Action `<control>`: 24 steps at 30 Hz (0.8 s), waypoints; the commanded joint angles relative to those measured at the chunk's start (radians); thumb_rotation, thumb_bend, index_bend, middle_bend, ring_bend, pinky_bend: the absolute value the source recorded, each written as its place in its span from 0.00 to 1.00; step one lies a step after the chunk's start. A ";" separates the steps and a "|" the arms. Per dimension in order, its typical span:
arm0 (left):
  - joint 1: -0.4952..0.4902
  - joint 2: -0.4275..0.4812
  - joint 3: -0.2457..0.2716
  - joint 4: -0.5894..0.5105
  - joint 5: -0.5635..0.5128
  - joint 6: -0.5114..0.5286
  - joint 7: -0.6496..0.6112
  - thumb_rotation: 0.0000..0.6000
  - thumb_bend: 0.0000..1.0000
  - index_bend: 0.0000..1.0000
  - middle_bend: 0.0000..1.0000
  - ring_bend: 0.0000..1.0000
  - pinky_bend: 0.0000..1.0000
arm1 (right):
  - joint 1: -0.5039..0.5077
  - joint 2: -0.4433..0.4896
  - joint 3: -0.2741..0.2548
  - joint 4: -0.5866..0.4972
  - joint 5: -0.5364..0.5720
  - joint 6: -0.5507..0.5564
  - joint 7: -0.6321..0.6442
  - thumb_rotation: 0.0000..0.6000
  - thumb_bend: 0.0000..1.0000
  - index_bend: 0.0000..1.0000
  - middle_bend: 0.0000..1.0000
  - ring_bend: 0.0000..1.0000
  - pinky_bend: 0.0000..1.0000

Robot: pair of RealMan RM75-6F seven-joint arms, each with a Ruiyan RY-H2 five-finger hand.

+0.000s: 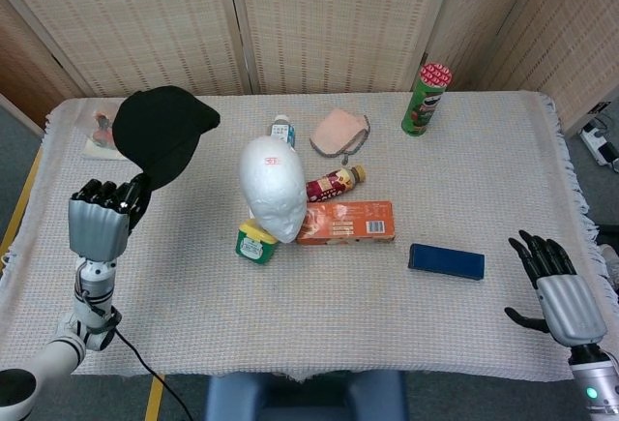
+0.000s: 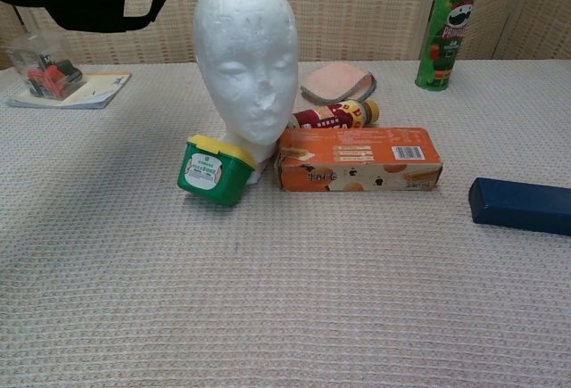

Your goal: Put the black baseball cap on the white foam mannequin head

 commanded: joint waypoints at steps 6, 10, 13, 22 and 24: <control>-0.133 0.067 -0.014 -0.249 0.091 -0.088 0.245 1.00 0.57 0.61 1.00 1.00 1.00 | 0.001 0.011 0.005 0.000 0.007 -0.002 0.023 1.00 0.07 0.00 0.00 0.00 0.00; -0.181 0.016 0.011 -0.264 0.139 -0.152 0.322 1.00 0.57 0.61 1.00 1.00 1.00 | -0.001 0.028 0.011 0.001 0.010 0.007 0.060 1.00 0.07 0.00 0.00 0.00 0.00; -0.171 -0.032 0.040 -0.233 0.155 -0.164 0.328 1.00 0.57 0.62 1.00 1.00 1.00 | -0.001 0.037 0.015 0.007 0.011 0.010 0.088 1.00 0.07 0.00 0.00 0.00 0.00; -0.091 -0.155 0.144 -0.083 0.200 -0.164 0.268 1.00 0.56 0.62 1.00 1.00 1.00 | -0.006 0.047 0.014 0.011 0.002 0.022 0.115 1.00 0.07 0.00 0.00 0.00 0.00; -0.079 -0.170 0.155 -0.056 0.207 -0.158 0.251 1.00 0.56 0.62 1.00 1.00 1.00 | -0.006 0.045 0.013 0.011 -0.002 0.022 0.112 1.00 0.07 0.00 0.00 0.00 0.00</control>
